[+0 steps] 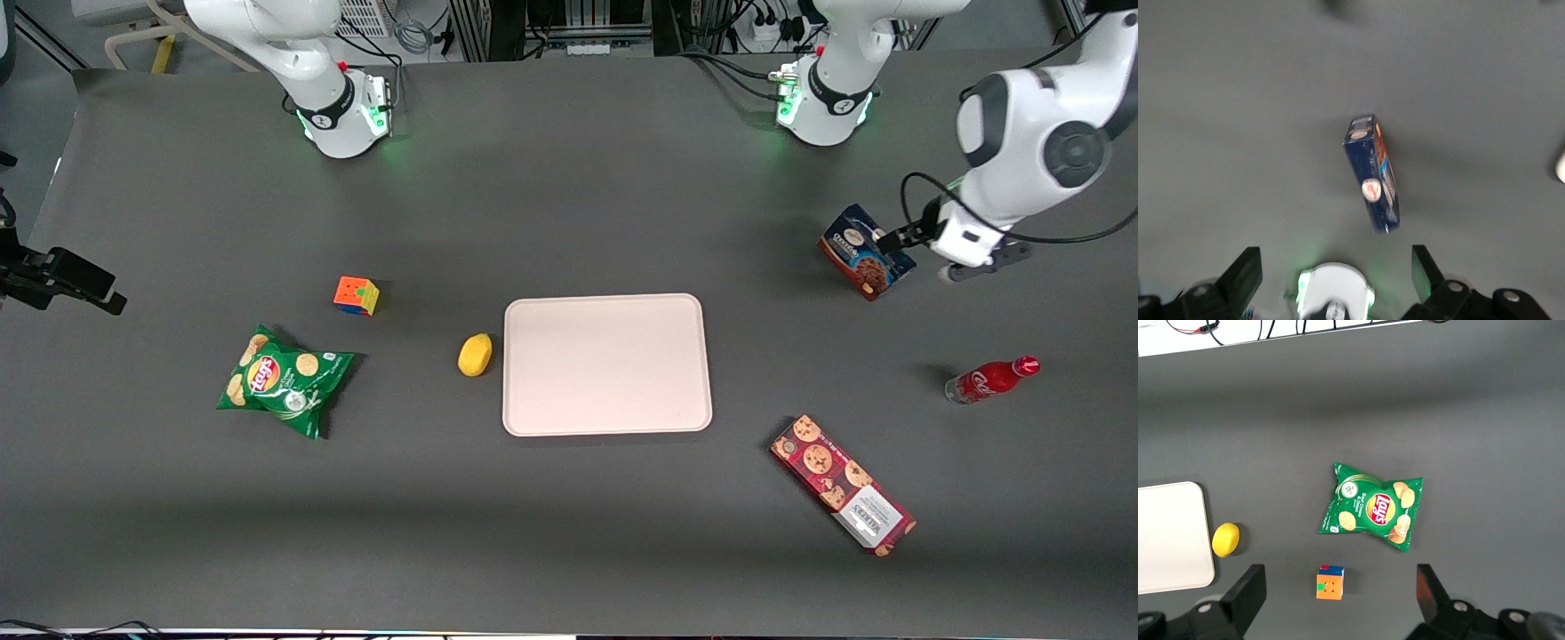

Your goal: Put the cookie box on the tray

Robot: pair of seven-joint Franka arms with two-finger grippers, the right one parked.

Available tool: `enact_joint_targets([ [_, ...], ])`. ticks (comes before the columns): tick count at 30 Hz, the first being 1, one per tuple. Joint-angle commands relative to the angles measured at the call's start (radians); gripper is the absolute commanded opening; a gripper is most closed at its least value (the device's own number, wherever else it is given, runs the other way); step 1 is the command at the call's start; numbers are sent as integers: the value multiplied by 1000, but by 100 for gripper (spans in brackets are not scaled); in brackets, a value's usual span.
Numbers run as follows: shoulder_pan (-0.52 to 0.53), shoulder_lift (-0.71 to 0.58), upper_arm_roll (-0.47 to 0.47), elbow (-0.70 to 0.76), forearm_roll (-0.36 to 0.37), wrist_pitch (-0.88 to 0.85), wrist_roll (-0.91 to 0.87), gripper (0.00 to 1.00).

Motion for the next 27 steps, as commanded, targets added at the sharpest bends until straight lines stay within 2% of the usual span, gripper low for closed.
enact_joint_targets([
  [1,3,10,-5,-87,-1,144,-19,100],
  [5,1,50,-5,-106,-1,214,-19,100],
  [6,1,55,-3,-111,-2,224,-19,87],
  [10,3,65,-3,-132,-2,266,-21,3],
  [11,3,65,-3,-135,-2,279,-21,0],
  [20,1,64,0,-108,-2,248,-25,0],
  [27,-2,47,-10,55,-2,55,-15,0],
])
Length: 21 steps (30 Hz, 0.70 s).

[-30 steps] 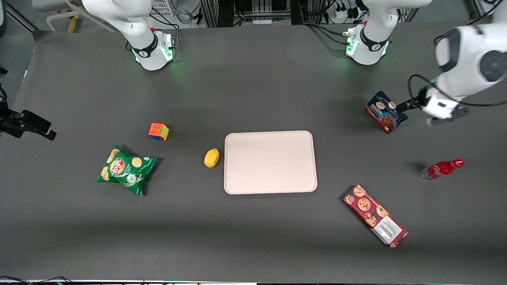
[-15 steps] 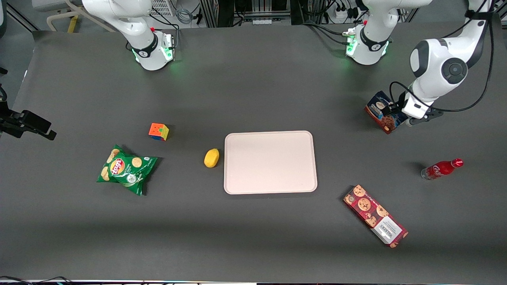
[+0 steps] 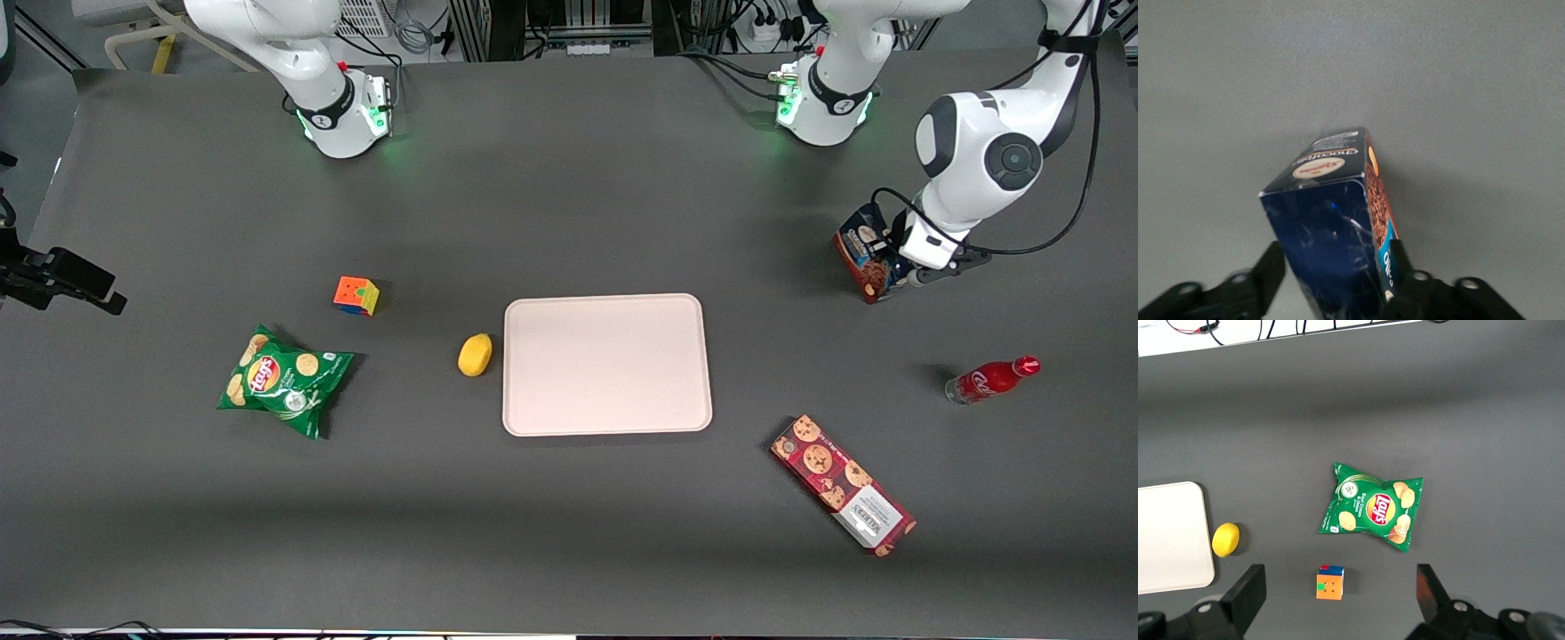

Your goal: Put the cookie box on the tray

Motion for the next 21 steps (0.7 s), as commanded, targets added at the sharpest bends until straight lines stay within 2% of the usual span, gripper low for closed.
enact_joint_targets([
  [1,-3,-28,-11,167,-1,-198,-6,0],
  [11,-7,-4,-78,647,-6,-634,0,0],
  [21,-7,150,-236,1172,-20,-947,-8,0],
])
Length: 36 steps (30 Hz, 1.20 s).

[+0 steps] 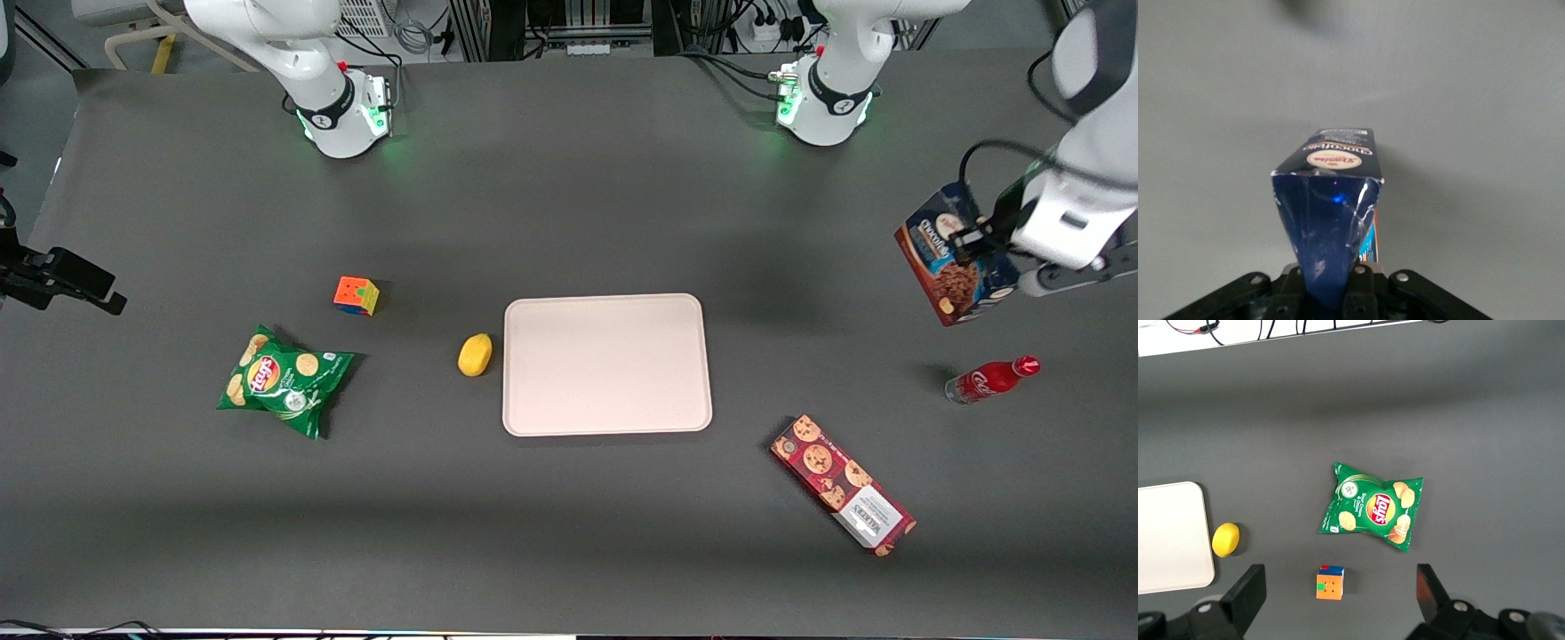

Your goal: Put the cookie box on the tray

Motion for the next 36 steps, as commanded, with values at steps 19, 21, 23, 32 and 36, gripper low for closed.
enact_joint_targets([
  [19,-16,515,-445,195,34,227,-251,0],
  [21,-24,546,-456,146,95,287,-280,0],
  [23,-24,578,-465,109,133,342,-303,0],
  [32,-23,627,-466,9,169,490,-319,0],
  [36,-23,640,-463,-3,184,525,-328,0],
])
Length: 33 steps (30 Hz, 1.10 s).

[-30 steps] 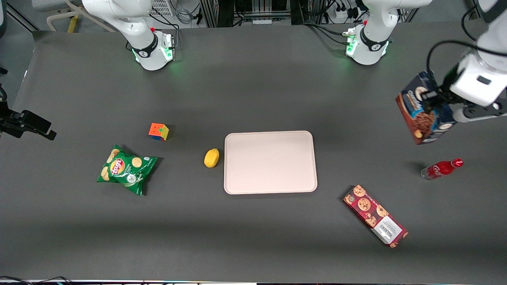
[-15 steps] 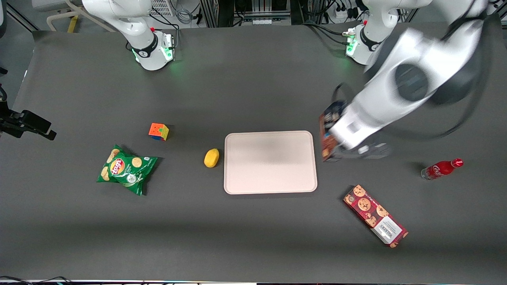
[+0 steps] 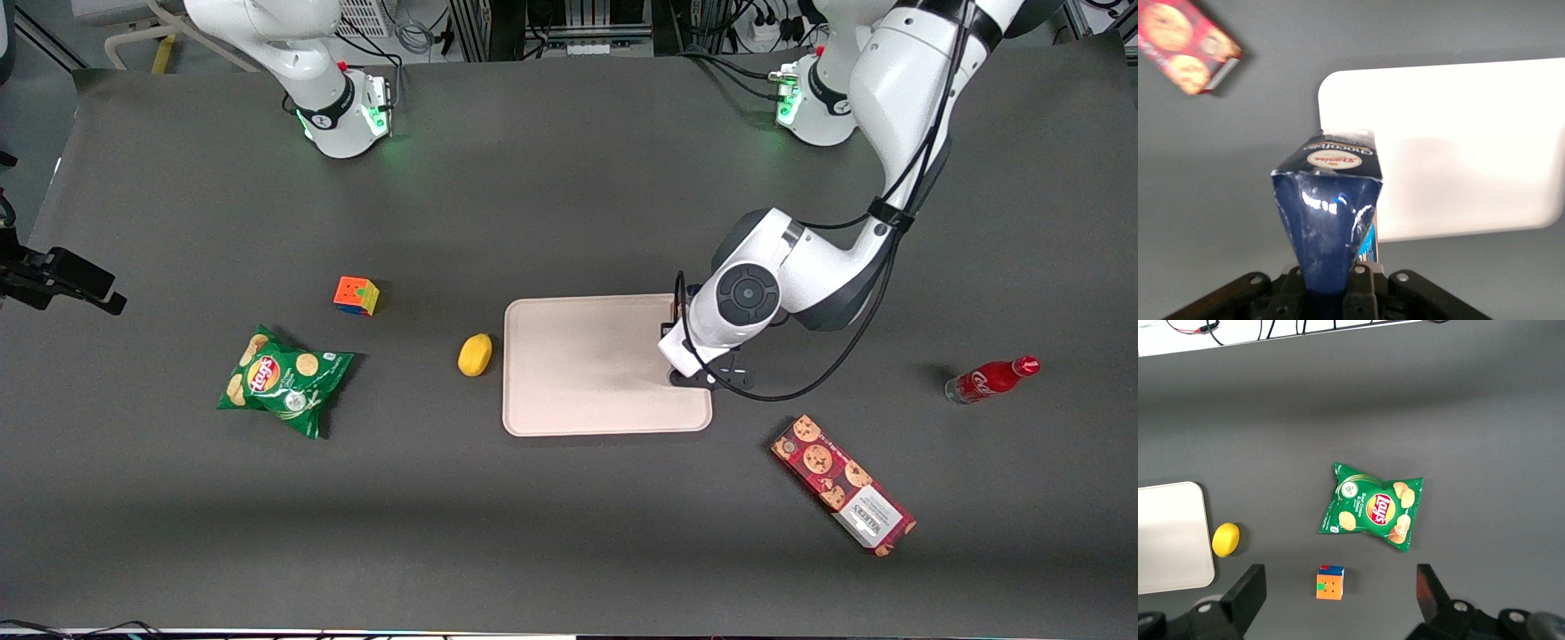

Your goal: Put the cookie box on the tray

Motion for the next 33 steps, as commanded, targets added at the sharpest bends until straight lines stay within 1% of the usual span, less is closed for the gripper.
enact_joint_targets([
  [1,7,-26,-5,-43,39,45,-45,0],
  [3,7,-20,-1,-43,50,57,-56,0],
  [4,7,-14,-1,-43,50,59,-58,23],
  [5,7,-11,-1,-43,50,60,-58,49],
  [6,7,-11,0,-41,51,62,-58,79],
  [7,7,-11,0,-40,51,60,-59,100],
  [14,13,-23,3,-29,51,39,-58,100],
  [18,22,-80,20,-11,43,2,-47,100],
  [22,28,-158,35,44,14,-142,-45,100],
  [25,42,-213,49,119,-45,-263,-41,100],
  [28,47,-276,90,216,-90,-405,-36,100],
  [33,47,-339,169,400,-93,-659,16,100],
])
